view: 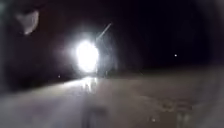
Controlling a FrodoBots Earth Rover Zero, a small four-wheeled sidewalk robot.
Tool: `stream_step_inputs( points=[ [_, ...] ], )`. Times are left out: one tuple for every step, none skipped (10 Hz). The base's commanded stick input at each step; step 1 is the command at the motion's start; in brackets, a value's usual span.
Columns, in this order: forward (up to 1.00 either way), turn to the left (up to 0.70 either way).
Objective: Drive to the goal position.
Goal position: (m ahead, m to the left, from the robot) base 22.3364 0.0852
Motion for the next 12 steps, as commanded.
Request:
stream_step_inputs(
  points=[
    [1.0, 0.0],
    [1.0, 0.0],
    [1.0, 0.0],
    [1.0, 0.0],
    [1.0, 0.0],
    [0.99, 0.0],
    [0.88, 0.0],
    [0.84, 0.0],
    [0.84, 0.0],
    [0.83, 0.0],
    [0.83, 0.0],
    [0.83, 0.0]
  ],
)
